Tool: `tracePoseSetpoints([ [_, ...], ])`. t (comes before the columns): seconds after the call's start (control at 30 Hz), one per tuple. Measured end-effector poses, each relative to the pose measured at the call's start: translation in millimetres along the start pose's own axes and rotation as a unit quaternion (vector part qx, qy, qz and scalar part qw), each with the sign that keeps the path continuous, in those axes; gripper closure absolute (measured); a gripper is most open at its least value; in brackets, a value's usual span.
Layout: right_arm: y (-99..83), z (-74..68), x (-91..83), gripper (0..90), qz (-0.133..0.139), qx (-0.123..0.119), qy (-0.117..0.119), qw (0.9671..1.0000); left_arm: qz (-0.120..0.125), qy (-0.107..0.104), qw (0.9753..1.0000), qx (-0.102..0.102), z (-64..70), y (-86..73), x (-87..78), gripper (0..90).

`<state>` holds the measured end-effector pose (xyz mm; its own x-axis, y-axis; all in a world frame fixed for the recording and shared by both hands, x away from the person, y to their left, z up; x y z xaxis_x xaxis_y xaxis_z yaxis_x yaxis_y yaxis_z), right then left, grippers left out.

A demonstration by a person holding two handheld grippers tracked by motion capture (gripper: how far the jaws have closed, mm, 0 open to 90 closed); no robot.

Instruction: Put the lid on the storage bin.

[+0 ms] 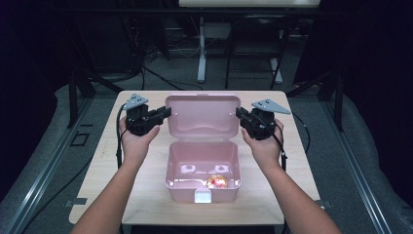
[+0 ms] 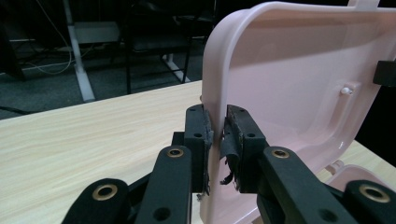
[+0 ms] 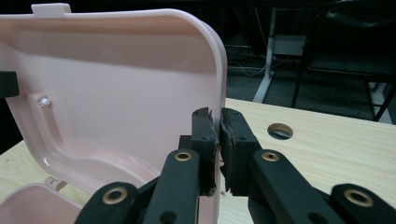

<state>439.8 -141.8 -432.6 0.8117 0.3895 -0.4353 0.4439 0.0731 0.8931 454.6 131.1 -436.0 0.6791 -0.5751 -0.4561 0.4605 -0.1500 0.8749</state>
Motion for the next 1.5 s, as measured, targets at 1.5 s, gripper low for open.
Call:
tracePoseSetpoints([
  [1.5, -14.9, -14.5, -35.2, 82.5, 0.016, -0.026, 0.018, 0.9994, 0.011, -0.013, 0.9998, 0.013, 23.1, -11.9, -34.8, 79.5],
])
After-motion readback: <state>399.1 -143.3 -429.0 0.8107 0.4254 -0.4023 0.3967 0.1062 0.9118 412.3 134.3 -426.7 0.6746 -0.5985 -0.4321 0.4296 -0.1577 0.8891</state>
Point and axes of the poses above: each handheld gripper's, and its own axes: x roughly forward along the jaws, y roughly out of its top, z roughly to its right, the point moved 7 cm from there along x, roughly forward along the jaws, and after that the axes turned 7 degrees about -z, right-handed, at the moved point
